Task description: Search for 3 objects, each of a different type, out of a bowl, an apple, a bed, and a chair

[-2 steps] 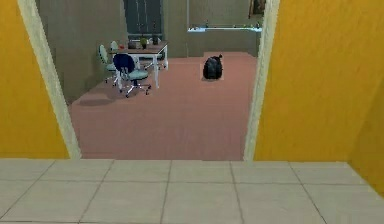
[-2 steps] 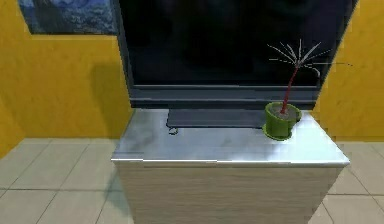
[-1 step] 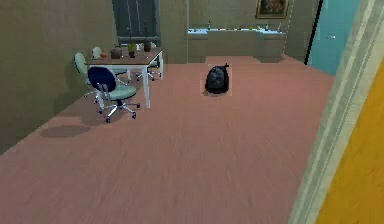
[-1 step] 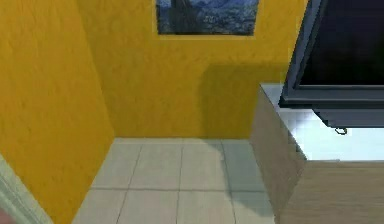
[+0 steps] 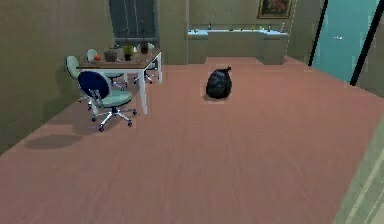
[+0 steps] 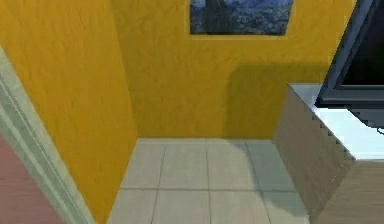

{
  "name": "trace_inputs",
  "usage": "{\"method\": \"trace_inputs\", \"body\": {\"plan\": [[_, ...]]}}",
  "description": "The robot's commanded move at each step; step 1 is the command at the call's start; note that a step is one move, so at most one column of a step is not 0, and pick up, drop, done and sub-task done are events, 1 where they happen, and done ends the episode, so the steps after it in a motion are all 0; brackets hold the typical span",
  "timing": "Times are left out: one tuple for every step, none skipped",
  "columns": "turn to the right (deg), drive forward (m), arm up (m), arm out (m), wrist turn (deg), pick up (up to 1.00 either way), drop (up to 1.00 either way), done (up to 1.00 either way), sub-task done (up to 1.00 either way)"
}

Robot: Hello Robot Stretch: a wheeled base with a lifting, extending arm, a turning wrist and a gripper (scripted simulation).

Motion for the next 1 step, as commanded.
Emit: {"method": "trace_inputs", "body": {"plan": [[-3.0, 0.0, 0.0, 0.0, 0.0, 0.0, 0.0, 0.0, 0.0]]}}
